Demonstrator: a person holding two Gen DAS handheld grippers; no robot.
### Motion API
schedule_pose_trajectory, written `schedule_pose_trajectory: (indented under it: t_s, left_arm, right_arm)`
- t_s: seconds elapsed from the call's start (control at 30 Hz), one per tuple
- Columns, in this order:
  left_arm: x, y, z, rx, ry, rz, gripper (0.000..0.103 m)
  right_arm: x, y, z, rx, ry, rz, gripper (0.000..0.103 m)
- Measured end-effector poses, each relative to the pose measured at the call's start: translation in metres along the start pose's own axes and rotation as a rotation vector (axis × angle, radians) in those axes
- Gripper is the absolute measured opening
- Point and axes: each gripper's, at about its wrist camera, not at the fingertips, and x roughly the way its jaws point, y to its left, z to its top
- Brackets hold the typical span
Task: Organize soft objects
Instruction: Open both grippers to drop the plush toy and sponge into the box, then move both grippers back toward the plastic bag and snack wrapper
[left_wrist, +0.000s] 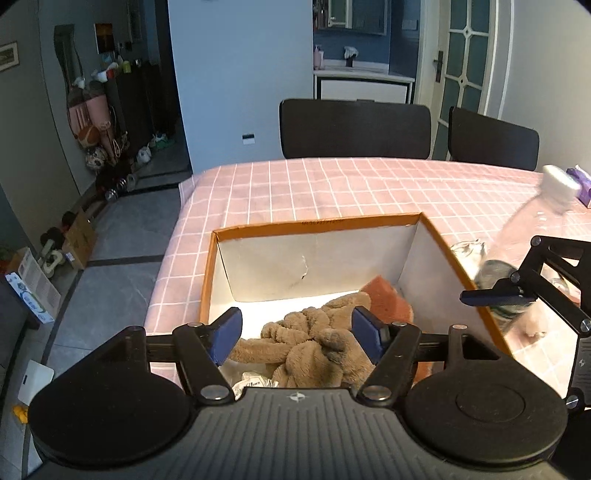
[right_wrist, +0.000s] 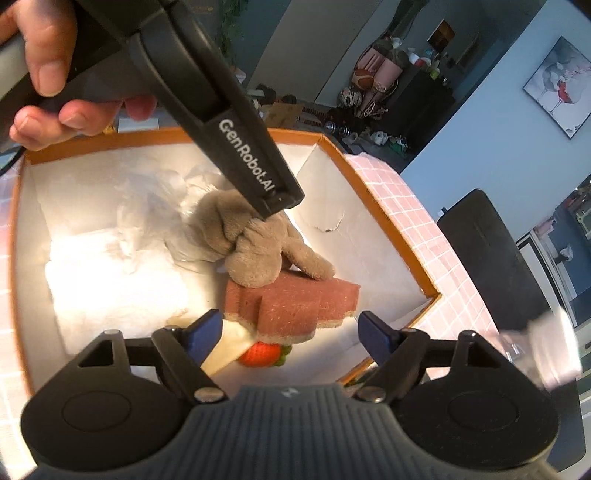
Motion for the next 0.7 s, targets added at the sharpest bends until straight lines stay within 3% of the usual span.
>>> schedule_pose_trajectory:
  t_s: [0.1,0.4,0.7]
  left_arm:
    - [-0.016,-0.004,-0.003,0.000,-0.044,0.013,0.080]
    - [-0.079,-0.032,-0.022,0.020,-0.294,0.059,0.079]
    - [-0.110,-0.086,-0.050,-0.004,-0.460,-0.037,0.078]
  right_arm:
    - [-0.016,0.001,-0.002,0.031,-0.027,0.015,0.079]
    - [-0.079,0.003,-0.037,0.183,-0.182,0.006,0.080]
    - [-0.127,-0.002,-0.104,0.417,-0.302,-0.085,0.081]
